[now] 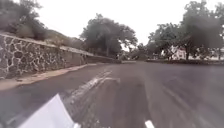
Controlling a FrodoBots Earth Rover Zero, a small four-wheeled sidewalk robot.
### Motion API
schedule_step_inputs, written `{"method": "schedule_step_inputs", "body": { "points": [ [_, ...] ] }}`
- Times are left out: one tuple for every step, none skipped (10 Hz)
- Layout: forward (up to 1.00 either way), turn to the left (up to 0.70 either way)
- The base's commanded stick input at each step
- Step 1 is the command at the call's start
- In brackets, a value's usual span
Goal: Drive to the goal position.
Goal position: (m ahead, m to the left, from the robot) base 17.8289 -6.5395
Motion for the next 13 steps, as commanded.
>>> {"method": "schedule_step_inputs", "body": {
  "points": [
    [0.5, 0.0],
    [0.5, 0.0],
    [0.5, 0.0],
    [0.5, 0.0],
    [0.5, 0.0],
    [0.5, 0.0],
    [0.5, 0.0],
    [0.5, 0.0],
    [0.5, 0.0],
    [0.5, 0.0],
    [0.5, 0.0],
    [0.5, 0.0],
    [0.5, 0.0]
  ]
}}
